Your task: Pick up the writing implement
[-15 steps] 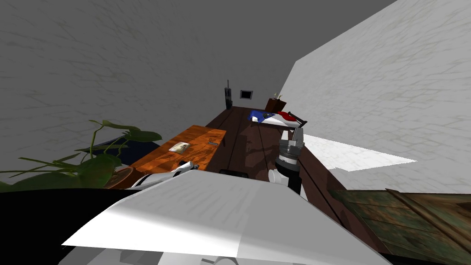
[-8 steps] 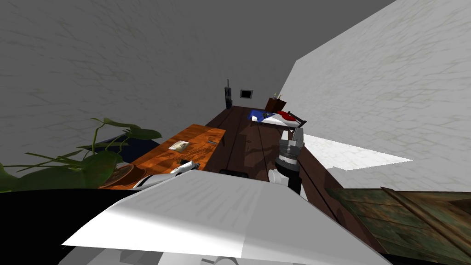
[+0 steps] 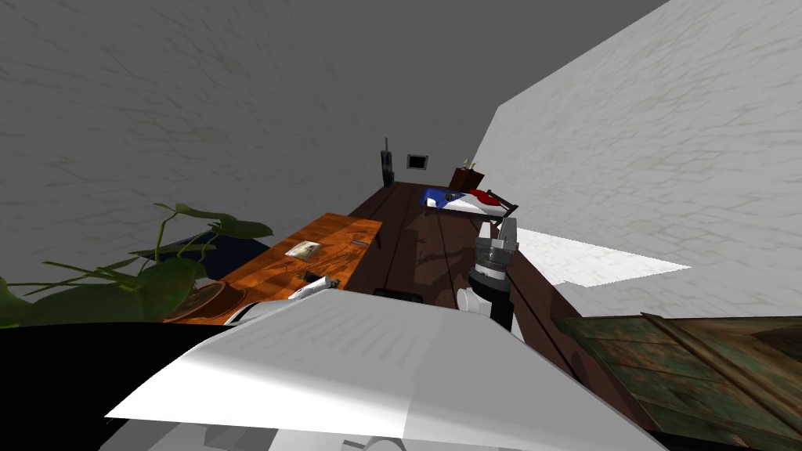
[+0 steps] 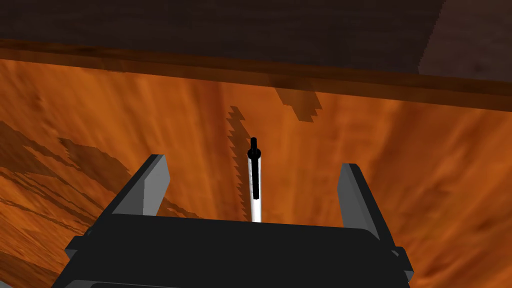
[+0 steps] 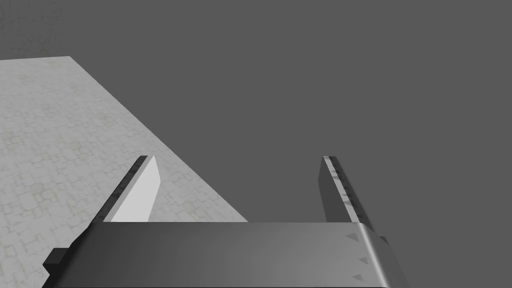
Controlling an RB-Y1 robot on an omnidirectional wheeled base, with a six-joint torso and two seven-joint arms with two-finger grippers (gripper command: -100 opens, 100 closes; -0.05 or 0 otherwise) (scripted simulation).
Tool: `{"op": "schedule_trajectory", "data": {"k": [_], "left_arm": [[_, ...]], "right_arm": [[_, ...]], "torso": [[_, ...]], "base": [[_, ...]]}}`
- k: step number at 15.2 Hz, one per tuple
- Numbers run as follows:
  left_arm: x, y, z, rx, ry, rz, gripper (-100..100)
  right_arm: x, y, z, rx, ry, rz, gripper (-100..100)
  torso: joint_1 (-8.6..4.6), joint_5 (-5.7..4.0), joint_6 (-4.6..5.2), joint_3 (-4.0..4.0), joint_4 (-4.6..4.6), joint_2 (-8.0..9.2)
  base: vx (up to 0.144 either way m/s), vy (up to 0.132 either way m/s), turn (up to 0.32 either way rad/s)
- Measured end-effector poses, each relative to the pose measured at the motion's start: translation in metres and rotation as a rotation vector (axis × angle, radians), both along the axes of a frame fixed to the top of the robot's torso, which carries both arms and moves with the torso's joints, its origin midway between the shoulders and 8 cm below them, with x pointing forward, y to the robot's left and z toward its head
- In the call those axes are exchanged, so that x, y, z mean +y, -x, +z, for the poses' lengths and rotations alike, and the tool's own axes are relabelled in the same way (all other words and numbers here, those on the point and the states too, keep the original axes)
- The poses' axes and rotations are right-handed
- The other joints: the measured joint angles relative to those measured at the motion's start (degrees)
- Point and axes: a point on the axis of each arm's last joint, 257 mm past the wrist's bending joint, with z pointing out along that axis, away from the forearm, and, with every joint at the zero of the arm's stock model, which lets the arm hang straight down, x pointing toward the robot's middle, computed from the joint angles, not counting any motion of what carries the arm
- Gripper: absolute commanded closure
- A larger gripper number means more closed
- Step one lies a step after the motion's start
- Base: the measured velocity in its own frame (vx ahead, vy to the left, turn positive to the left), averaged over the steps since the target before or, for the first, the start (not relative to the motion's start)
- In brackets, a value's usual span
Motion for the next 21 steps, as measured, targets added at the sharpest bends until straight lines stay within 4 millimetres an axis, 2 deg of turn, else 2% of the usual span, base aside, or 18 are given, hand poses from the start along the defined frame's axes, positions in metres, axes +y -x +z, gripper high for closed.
{"op": "schedule_trajectory", "data": {"k": [2, 7, 10, 13, 16, 18, 19, 21], "left_arm": [[0.000, 0.007, -0.003, 0.001, 0.004, 0.007, -100], [0.002, 0.041, -0.010, -0.005, 0.001, 0.021, -100], [0.002, 0.047, -0.012, -0.004, 0.005, 0.032, -100], [0.005, 0.074, -0.017, 0.013, -0.001, 0.034, -100], [0.004, 0.073, -0.015, 0.001, -0.001, 0.042, -100], [0.006, 0.080, -0.017, -0.005, 0.000, 0.058, -100], [0.006, 0.081, -0.017, -0.005, -0.003, 0.055, 100], [0.006, 0.069, -0.016, -0.007, -0.004, 0.037, 100]], "right_arm": [[0.000, 0.000, 0.000, 0.000, 0.000, 0.000, 0], [0.000, 0.000, 0.000, 0.000, 0.000, 0.000, 0], [0.000, 0.000, 0.000, 0.000, 0.000, 0.000, 0], [0.000, 0.000, 0.000, 0.000, 0.000, 0.000, 0], [0.000, 0.000, 0.000, 0.000, 0.000, 0.000, 0], [0.000, 0.000, 0.000, 0.000, 0.000, 0.000, 0], [0.000, 0.000, 0.000, 0.000, 0.000, 0.000, 0], [0.000, 0.000, 0.000, 0.000, 0.000, 0.000, 0]], "torso": [[0.02, 0.01, 0.00, 0.00, -0.01, 0.00], [0.04, 0.01, 0.00, -0.07, -0.03, -0.11], [-0.02, 0.00, 0.01, 0.02, 0.00, 0.05], [0.01, 0.01, -0.02, -0.01, -0.01, 0.00], [-0.02, 0.00, 0.00, 0.05, 0.02, 0.10], [0.00, 0.00, 0.00, 0.02, 0.01, 0.04], [0.00, 0.00, 0.00, 0.02, 0.01, 0.04], [-0.04, -0.01, -0.01, 0.12, 0.04, 0.24]], "base": [[0.050, 0.007, -0.062], [0.076, 0.010, -0.055], [0.031, 0.000, -0.041], [0.046, 0.007, -0.026], [0.019, 0.001, -0.029], [0.041, 0.005, -0.041], [-0.018, -0.004, 0.067], [-0.046, -0.006, 0.059]]}}
